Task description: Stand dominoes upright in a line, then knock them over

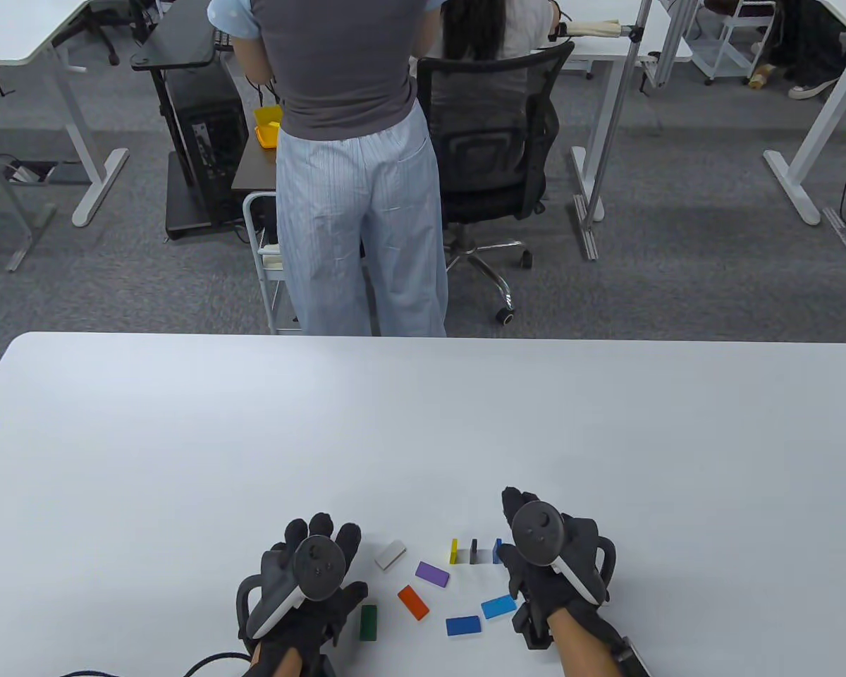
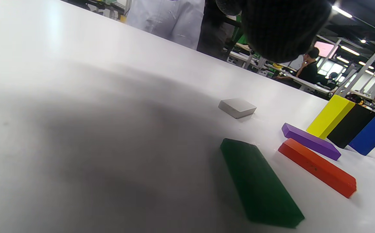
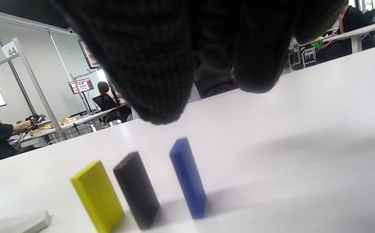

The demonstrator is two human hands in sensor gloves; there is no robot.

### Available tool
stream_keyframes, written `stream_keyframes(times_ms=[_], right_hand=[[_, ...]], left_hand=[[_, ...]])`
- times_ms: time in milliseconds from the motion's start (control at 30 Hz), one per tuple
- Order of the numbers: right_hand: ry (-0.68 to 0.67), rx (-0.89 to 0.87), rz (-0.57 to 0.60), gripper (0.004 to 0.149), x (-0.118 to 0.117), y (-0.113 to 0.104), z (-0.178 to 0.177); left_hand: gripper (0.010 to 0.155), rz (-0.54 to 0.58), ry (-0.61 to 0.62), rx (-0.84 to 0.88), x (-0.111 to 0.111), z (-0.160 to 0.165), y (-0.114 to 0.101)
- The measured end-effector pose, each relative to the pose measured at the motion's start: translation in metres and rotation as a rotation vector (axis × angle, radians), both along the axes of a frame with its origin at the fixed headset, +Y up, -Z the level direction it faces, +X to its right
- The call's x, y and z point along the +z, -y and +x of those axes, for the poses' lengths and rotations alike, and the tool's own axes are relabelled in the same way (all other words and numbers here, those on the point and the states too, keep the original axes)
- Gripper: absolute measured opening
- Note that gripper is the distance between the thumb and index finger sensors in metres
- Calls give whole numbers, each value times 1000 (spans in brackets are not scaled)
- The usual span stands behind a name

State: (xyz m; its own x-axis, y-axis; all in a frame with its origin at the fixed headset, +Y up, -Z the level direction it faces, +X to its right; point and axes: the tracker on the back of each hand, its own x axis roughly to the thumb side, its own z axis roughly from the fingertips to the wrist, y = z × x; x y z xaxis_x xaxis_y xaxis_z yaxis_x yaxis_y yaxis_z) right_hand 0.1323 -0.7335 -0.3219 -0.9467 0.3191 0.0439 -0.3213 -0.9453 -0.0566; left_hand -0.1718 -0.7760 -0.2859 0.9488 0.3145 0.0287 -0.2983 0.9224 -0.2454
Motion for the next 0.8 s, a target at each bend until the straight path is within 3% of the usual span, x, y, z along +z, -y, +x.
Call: stream_keyframes(times_ms=[100,267,467,800], right_hand=[[-39,42,18,62,8,-11,-5],[-132,178,-62,54,19,-16,-25],[-235,351,-262,55,20,12,-56],[-270,542,-359,60,21,45,-76]], left_hand=[[78,3,-1,5,0,0,-1],[78,2,-2,8,0,-1,0],[77,0,6,6,0,0,0],[76,-12,14,-12,0,3,2]])
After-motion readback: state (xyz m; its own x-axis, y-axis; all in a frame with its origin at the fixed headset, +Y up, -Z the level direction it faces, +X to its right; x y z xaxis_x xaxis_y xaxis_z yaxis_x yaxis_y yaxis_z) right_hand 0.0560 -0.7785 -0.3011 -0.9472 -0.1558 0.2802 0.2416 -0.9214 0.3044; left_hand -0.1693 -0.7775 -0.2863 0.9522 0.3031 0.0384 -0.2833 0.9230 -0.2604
